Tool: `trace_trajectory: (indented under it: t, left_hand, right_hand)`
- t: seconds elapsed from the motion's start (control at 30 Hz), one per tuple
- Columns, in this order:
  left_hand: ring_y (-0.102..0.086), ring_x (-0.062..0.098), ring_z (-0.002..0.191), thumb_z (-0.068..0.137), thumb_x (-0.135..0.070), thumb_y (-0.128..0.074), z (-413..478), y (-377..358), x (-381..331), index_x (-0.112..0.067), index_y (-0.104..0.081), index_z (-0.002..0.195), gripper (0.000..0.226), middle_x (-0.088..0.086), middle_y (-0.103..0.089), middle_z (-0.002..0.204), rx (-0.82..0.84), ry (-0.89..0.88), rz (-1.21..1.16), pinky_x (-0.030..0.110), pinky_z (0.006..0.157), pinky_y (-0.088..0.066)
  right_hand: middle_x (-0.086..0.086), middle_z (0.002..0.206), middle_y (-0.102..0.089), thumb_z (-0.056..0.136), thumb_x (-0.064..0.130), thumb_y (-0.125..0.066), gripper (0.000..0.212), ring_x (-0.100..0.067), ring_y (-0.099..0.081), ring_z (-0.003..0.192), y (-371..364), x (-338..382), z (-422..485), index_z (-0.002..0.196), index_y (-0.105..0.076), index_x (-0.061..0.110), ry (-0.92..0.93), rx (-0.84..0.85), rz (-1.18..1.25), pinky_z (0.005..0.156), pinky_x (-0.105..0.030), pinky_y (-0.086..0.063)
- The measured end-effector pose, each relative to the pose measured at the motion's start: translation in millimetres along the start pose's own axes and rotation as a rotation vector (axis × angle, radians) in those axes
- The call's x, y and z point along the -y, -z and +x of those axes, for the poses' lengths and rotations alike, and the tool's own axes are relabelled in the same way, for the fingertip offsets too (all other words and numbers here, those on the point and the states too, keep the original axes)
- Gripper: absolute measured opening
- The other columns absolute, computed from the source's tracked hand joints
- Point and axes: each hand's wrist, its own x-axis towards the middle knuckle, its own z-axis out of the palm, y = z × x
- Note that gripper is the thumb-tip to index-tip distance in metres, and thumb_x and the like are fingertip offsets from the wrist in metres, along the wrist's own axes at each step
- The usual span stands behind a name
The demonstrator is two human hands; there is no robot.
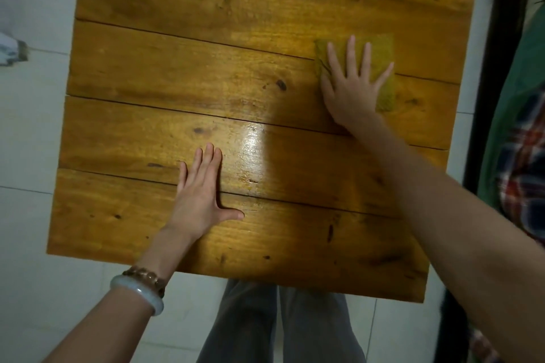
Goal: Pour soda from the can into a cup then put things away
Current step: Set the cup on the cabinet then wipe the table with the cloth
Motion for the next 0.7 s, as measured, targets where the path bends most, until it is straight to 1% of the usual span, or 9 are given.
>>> trace_trajectory:
  t: [0.13, 0.17, 0.27, 0.37, 0.43, 0.5, 0.57, 0.63, 0.7]
  left_hand:
    - [0.020, 0.017, 0.141, 0.049, -0.063, -0.075, 1, -1, 0, -0.016, 0.007, 0.149, 0.138, -0.003, 0.017, 0.153, -0.009, 0.000, -0.005, 0.039, 0.114, 0.013]
    - [0.020, 0.016, 0.142, 0.049, -0.063, -0.076, 1, -1, 1, -0.016, 0.006, 0.149, 0.137, -0.003, 0.016, 0.153, -0.013, -0.001, -0.014, 0.038, 0.114, 0.013]
    - [0.017, 0.016, 0.143, 0.048, -0.063, -0.075, 0, -2, 2, -0.017, 0.004, 0.149, 0.137, -0.003, 0.012, 0.155, -0.019, -0.001, -0.047, 0.039, 0.114, 0.013]
    - [0.015, 0.016, 0.143, 0.047, -0.064, -0.075, 0, -3, 3, -0.017, 0.002, 0.149, 0.137, 0.000, 0.009, 0.156, -0.030, -0.002, -0.073, 0.040, 0.115, 0.011]
    - [0.014, 0.016, 0.144, 0.047, -0.063, -0.075, -1, -3, 3, -0.015, 0.001, 0.149, 0.136, 0.001, 0.009, 0.156, -0.034, -0.011, -0.082, 0.042, 0.115, 0.010]
    - [0.014, 0.016, 0.144, 0.048, -0.063, -0.076, -2, -4, 3, -0.015, 0.002, 0.150, 0.137, 0.000, 0.011, 0.155, -0.036, -0.012, -0.073, 0.043, 0.116, 0.008]
    - [0.015, 0.015, 0.144, 0.047, -0.062, -0.076, -1, -4, 4, -0.015, 0.003, 0.150, 0.138, -0.001, 0.012, 0.155, -0.034, -0.006, -0.071, 0.041, 0.116, 0.009]
    - [0.015, 0.014, 0.143, 0.047, -0.062, -0.076, -2, -4, 4, -0.016, 0.003, 0.150, 0.138, -0.002, 0.012, 0.155, -0.039, -0.004, -0.077, 0.040, 0.116, 0.010]
    - [0.016, 0.014, 0.143, 0.047, -0.061, -0.076, -1, -4, 4, -0.017, 0.004, 0.150, 0.138, -0.002, 0.013, 0.154, -0.040, 0.000, -0.072, 0.038, 0.115, 0.011]
  right_hand:
    - [-0.009, 0.153, -0.028, 0.094, 0.053, -0.023, 0.055, -0.038, -0.026, 0.139, -4, 64, 28, 0.145, -0.029, 0.033, 0.095, -0.041, -0.027, 0.098, -0.076, -0.010]
    - [-0.009, 0.152, -0.031, 0.093, 0.053, -0.024, 0.055, -0.038, -0.028, 0.138, -4, 77, 30, 0.144, -0.032, 0.033, 0.113, -0.045, -0.019, 0.098, -0.076, -0.010]
    - [-0.009, 0.153, -0.028, 0.092, 0.055, -0.023, 0.057, -0.037, -0.024, 0.140, -7, 107, 21, 0.144, -0.031, 0.034, 0.266, -0.056, -0.006, 0.101, -0.074, -0.005]
    - [-0.007, 0.156, -0.019, 0.092, 0.056, -0.023, 0.058, -0.036, -0.014, 0.143, -18, 132, -17, 0.146, -0.024, 0.035, 0.558, -0.045, -0.049, 0.103, -0.071, 0.002]
    - [-0.007, 0.155, -0.022, 0.092, 0.055, -0.027, 0.058, -0.035, -0.016, 0.142, -22, 134, -47, 0.146, -0.026, 0.034, 0.691, -0.028, -0.041, 0.105, -0.070, -0.001]
    - [-0.005, 0.155, -0.024, 0.092, 0.053, -0.028, 0.057, -0.033, -0.019, 0.142, -25, 114, -63, 0.145, -0.026, 0.034, 0.774, -0.034, -0.048, 0.106, -0.069, -0.001]
    - [-0.002, 0.155, -0.024, 0.091, 0.053, -0.028, 0.057, -0.031, -0.021, 0.142, -25, 73, -65, 0.145, -0.024, 0.036, 0.732, -0.054, -0.083, 0.106, -0.067, 0.000]
    - [-0.003, 0.154, -0.026, 0.090, 0.050, -0.030, 0.057, -0.032, -0.023, 0.141, -19, 23, -57, 0.145, -0.026, 0.035, 0.494, -0.080, -0.071, 0.105, -0.070, -0.005]
    - [-0.004, 0.156, -0.020, 0.090, 0.049, -0.023, 0.058, -0.032, -0.016, 0.143, -14, -27, -51, 0.147, -0.020, 0.035, 0.217, -0.030, -0.056, 0.105, -0.071, -0.006]
